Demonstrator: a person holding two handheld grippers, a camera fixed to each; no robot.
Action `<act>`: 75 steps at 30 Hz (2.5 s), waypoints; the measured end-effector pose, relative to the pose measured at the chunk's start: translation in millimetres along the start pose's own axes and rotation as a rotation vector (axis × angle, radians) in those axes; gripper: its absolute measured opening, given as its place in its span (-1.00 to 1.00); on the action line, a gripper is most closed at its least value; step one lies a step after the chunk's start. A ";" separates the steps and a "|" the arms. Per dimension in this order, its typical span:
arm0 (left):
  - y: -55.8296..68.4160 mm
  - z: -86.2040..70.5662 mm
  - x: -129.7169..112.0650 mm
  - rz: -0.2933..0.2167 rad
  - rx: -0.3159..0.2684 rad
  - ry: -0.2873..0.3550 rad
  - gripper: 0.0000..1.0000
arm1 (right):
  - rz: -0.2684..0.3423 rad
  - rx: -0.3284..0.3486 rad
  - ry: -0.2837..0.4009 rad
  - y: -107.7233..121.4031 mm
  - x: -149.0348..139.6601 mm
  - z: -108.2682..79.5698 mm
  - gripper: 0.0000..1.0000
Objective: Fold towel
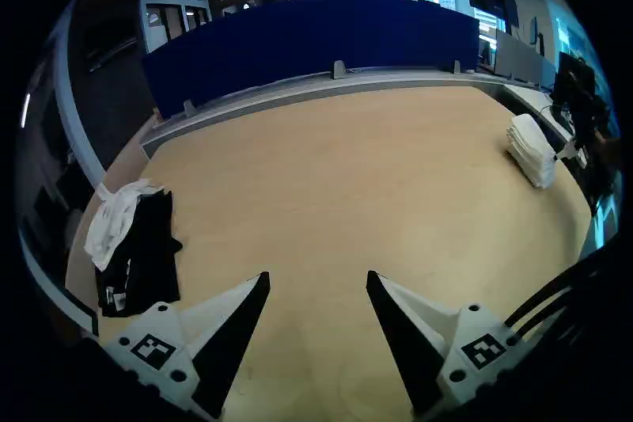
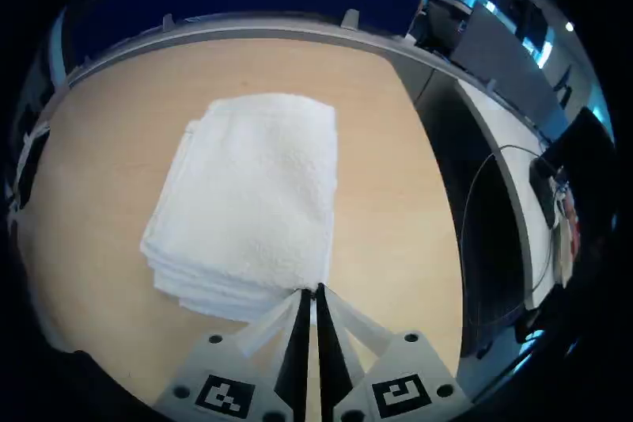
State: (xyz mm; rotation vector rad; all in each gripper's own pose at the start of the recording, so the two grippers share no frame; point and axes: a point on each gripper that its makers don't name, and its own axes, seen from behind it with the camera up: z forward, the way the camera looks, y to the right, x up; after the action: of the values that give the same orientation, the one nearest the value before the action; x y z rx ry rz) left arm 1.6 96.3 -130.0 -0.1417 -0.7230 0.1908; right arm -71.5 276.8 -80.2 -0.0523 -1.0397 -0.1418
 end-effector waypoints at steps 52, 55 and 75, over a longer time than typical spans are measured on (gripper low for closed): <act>-11.4 -6.5 -0.5 0.002 0.006 0.020 0.81 | 0.077 0.036 0.129 -34.4 25.9 -29.0 1.00; -11.6 -7.3 -0.5 0.000 0.007 0.022 0.81 | 0.062 0.052 0.135 -44.9 31.7 -26.8 1.00; -14.5 -8.0 -3.3 0.004 0.016 0.015 0.81 | 0.039 0.096 0.075 -71.4 17.8 2.6 1.00</act>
State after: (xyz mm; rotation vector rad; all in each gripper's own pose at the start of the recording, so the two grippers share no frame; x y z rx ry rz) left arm 6.4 81.0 -135.3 -0.1294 -0.7059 0.1993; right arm -75.0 204.8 -65.2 0.0200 -0.9691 -0.0583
